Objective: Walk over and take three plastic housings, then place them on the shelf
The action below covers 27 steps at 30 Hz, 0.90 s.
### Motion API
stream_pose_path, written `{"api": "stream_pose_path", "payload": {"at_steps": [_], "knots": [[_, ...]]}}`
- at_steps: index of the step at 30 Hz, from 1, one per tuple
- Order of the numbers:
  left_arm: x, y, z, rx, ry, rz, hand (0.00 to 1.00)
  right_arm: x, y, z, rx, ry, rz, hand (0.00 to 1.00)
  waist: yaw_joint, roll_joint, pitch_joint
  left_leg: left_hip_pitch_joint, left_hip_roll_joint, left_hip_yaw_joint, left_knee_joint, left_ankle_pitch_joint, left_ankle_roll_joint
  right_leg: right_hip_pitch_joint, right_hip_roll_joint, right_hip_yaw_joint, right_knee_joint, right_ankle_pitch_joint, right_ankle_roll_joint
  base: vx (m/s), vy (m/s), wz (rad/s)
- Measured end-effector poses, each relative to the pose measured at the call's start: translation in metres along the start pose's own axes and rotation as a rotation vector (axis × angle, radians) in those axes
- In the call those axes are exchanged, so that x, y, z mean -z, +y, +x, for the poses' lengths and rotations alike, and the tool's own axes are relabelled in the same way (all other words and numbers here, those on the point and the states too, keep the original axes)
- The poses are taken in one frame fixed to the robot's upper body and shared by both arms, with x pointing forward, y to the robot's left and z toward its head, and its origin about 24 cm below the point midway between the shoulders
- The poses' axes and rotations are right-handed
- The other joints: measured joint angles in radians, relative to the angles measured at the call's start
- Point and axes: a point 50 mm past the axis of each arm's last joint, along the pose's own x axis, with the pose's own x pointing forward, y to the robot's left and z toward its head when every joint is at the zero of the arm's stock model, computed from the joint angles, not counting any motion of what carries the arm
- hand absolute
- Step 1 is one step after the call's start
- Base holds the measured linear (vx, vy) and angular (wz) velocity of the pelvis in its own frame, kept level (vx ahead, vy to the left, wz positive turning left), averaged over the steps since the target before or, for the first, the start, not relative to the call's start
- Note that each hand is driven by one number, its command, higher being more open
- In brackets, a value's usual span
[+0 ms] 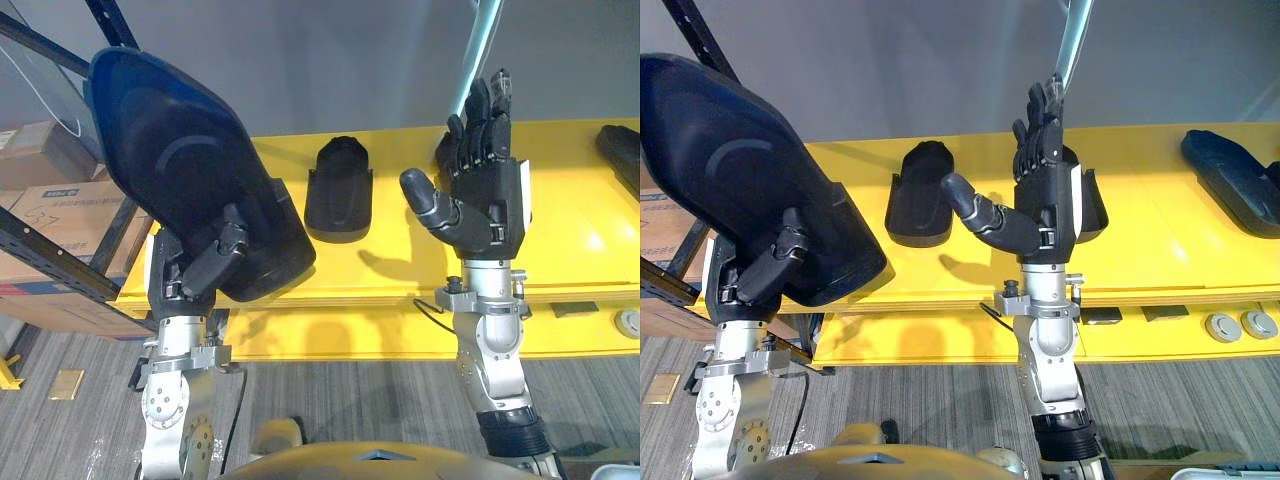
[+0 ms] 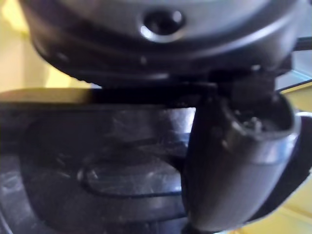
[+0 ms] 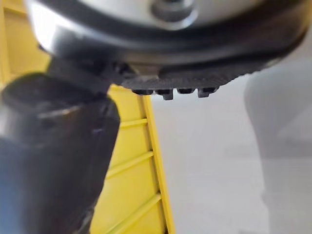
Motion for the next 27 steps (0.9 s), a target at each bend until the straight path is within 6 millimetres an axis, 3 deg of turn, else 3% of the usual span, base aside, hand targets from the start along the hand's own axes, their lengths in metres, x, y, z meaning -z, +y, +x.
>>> {"api": "stream_pose_path", "payload": {"at_steps": [1,2,3,5,6,7,9,10,11,12,13,14,16,19,20,23,24,27], "knots": [[0.0,0.001,0.0,-0.005,-0.002,0.0,0.0,0.0,0.0,-0.001,-0.004,0.003,-0.001,1.0,-0.001,-0.003,0.001,0.011,-0.001,0.003,-0.026,0.013,0.017,0.001,-0.005,-0.001,0.001,-0.002,-0.002,-0.05,0.037,0.09],[0.0,0.0,0.0,-0.015,-0.007,-0.006,0.0,0.0,0.0,-0.001,-0.011,0.001,-0.001,1.0,-0.005,-0.024,0.013,0.019,-0.019,0.01,-0.054,0.042,0.032,-0.001,-0.033,-0.004,0.0,-0.002,-0.001,-0.06,0.065,0.12],[0.0,-0.001,0.001,-0.017,-0.011,-0.011,0.0,0.0,0.0,0.0,-0.012,0.0,0.0,1.0,-0.011,-0.033,0.024,-0.003,-0.002,0.033,0.004,0.024,0.041,-0.003,-0.059,-0.01,0.014,0.0,0.004,-0.06,0.049,0.1],[0.001,-0.001,0.0,-0.021,-0.004,-0.007,0.0,0.0,0.0,0.0,-0.006,0.0,0.002,1.0,-0.026,-0.037,0.032,-0.023,0.068,0.064,0.086,0.018,0.03,-0.007,-0.104,-0.002,0.047,-0.007,0.01,-0.03,0.099,-0.09],[0.002,-0.001,0.0,-0.022,-0.002,-0.007,0.0,0.0,0.0,0.0,-0.007,-0.003,0.001,1.0,-0.028,-0.039,0.033,-0.019,0.076,0.07,0.097,0.019,0.029,-0.017,-0.125,0.005,0.059,-0.01,0.021,-0.05,0.203,-0.31],[0.003,-0.002,0.0,-0.02,0.0,-0.005,0.0,-0.001,-0.001,0.0,-0.008,-0.007,-0.003,1.0,-0.031,-0.033,0.029,-0.015,0.093,0.063,0.105,0.03,0.018,-0.033,-0.158,0.03,0.078,-0.012,0.047,-0.04,0.288,-0.29],[0.003,-0.004,0.0,-0.005,0.0,0.002,0.0,-0.002,-0.004,0.0,0.01,-0.016,-0.009,1.0,-0.05,0.01,0.003,-0.014,0.101,0.065,0.087,0.065,0.004,-0.049,-0.176,0.046,0.094,-0.001,0.085,0.01,0.367,-0.04],[0.003,-0.006,0.002,0.021,-0.005,0.019,0.0,-0.003,-0.007,0.0,0.04,-0.022,-0.01,1.0,-0.064,0.029,-0.009,0.007,0.089,0.089,0.044,0.004,-0.056,-0.049,-0.192,0.045,0.104,0.022,0.125,0.07,0.475,0.39],[0.001,-0.008,0.01,0.059,-0.022,0.036,0.0,-0.003,-0.01,0.0,0.08,-0.027,-0.005,1.0,-0.075,0.022,-0.006,0.041,0.055,0.098,-0.012,-0.044,-0.102,-0.037,-0.226,0.041,0.103,0.042,0.153,0.07,0.488,0.43],[0.0,-0.008,0.014,0.08,-0.03,0.053,0.0,-0.002,-0.01,0.0,0.107,-0.026,0.005,1.0,-0.072,-0.008,0.011,0.054,0.026,0.101,-0.022,-0.041,-0.096,-0.029,-0.255,0.047,0.102,0.058,0.154,0.03,0.524,0.33],[0.0,-0.003,0.019,0.106,-0.014,0.09,0.0,0.004,-0.009,-0.001,0.136,-0.006,0.018,1.0,-0.064,-0.028,0.019,0.062,0.009,0.106,-0.035,-0.035,-0.081,-0.034,-0.267,0.048,0.103,0.128,0.128,0.0,0.48,0.06],[-0.002,0.004,0.021,0.126,0.012,0.135,0.0,0.007,-0.006,-0.002,0.144,0.005,0.037,1.0,-0.051,-0.037,0.018,0.082,0.002,0.112,-0.061,-0.029,-0.066,-0.045,-0.263,0.048,0.108,0.205,0.109,-0.02,0.388,-0.06],[-0.007,0.016,0.024,0.13,0.021,0.189,0.0,0.006,-0.001,0.002,0.135,-0.01,0.062,1.0,-0.039,-0.043,0.016,0.111,0.002,0.129,-0.113,-0.016,-0.044,-0.07,-0.251,0.044,0.133,0.248,0.068,0.0,0.204,-0.05],[-0.014,0.03,0.029,0.085,0.0,0.209,0.0,-0.001,0.007,0.007,0.082,-0.047,0.028,1.0,-0.049,-0.058,0.006,0.105,0.015,0.101,-0.151,0.004,-0.027,-0.081,-0.113,0.053,0.154,0.079,0.046,-0.01,0.071,0.2],[-0.014,0.03,0.029,0.091,0.005,0.193,0.0,-0.003,0.009,0.007,0.064,-0.055,0.012,1.0,-0.045,-0.06,0.004,0.101,0.01,0.103,-0.152,0.005,-0.028,-0.059,-0.093,0.033,0.107,0.068,0.026,-0.02,0.031,0.05],[-0.006,0.023,0.027,0.119,0.046,0.157,0.0,-0.002,0.011,0.007,0.038,-0.036,0.016,1.0,-0.046,-0.07,-0.005,0.087,-0.013,0.109,-0.167,0.021,-0.033,-0.007,-0.071,0.015,-0.043,0.076,0.037,-0.01,-0.023,-0.01],[-0.002,0.019,0.025,0.122,0.065,0.138,0.0,0.001,0.009,0.006,0.031,-0.015,0.005,1.0,-0.046,-0.055,0.002,0.088,-0.006,0.114,-0.179,0.031,-0.039,-0.007,-0.062,0.016,-0.057,0.085,0.051,-0.04,-0.078,-0.08],[0.005,0.012,0.023,0.135,0.09,0.162,0.0,0.007,0.004,0.002,0.018,0.037,-0.021,1.0,-0.051,-0.022,0.0,0.106,0.015,0.127,-0.243,0.069,-0.056,-0.026,-0.033,0.025,-0.063,0.088,0.047,-0.03,-0.077,-0.12]]}}
